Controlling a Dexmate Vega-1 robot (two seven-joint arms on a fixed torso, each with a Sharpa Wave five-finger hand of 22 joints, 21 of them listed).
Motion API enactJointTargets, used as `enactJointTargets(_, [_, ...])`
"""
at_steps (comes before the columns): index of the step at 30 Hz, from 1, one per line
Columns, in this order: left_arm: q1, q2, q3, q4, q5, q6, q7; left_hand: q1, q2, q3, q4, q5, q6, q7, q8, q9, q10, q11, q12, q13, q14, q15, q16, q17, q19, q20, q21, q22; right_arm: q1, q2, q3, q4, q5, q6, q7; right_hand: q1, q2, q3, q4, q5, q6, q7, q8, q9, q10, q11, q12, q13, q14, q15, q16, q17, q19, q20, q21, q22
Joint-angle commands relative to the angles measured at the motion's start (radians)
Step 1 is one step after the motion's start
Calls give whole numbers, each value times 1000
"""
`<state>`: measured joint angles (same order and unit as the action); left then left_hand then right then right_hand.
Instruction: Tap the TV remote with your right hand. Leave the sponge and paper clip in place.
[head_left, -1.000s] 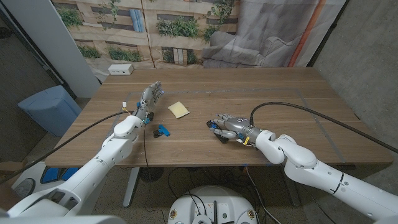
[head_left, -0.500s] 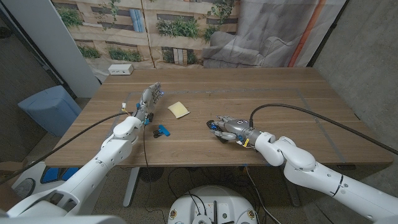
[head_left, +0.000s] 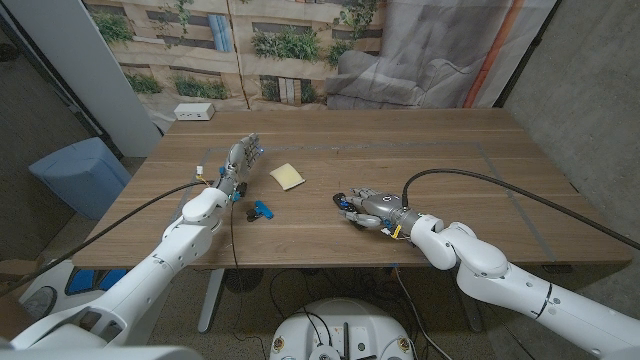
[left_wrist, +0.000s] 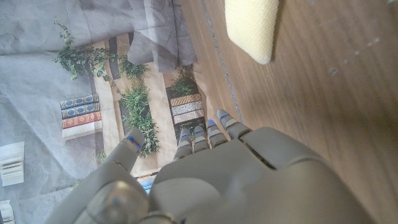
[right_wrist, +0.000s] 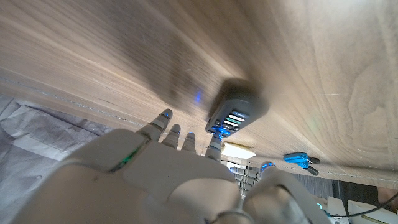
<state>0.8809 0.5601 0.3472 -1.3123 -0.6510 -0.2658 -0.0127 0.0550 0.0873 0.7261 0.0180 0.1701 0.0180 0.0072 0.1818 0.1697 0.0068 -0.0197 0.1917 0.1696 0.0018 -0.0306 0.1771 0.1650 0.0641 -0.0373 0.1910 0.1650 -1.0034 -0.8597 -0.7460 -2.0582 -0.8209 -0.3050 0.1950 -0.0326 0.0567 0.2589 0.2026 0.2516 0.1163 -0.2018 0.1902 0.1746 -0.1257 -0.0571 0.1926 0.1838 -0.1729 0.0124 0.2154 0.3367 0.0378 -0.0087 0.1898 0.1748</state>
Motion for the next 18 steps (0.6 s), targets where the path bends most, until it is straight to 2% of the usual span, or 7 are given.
enactJointTargets(1, [3, -2, 3, -5, 1, 5, 6, -11, 70, 9, 1, 1, 8, -7, 0, 5, 4, -5, -1, 6, 7, -7, -1, 3, 12, -62, 0, 5, -4, -7, -4, 0, -4, 2, -5, 5, 125, -7, 1, 6, 15, -2, 10, 2, 7, 3, 5, 5, -16, -6, 10, 4, 5, -1, 8, 5])
enactJointTargets(18, [8, -3, 1, -7, 0, 5, 11, -16, 70, 10, 5, 1, 8, -8, -1, 5, 5, -5, -1, 6, 8, -7, -1, 4, 12, -62, 0, 5, 3, -1, -10, 7, -7, 2, 9, 5, 126, -20, 0, 13, 43, -7, 11, 2, 4, 3, 3, 5, -20, -6, 11, 8, 0, 0, 9, 5])
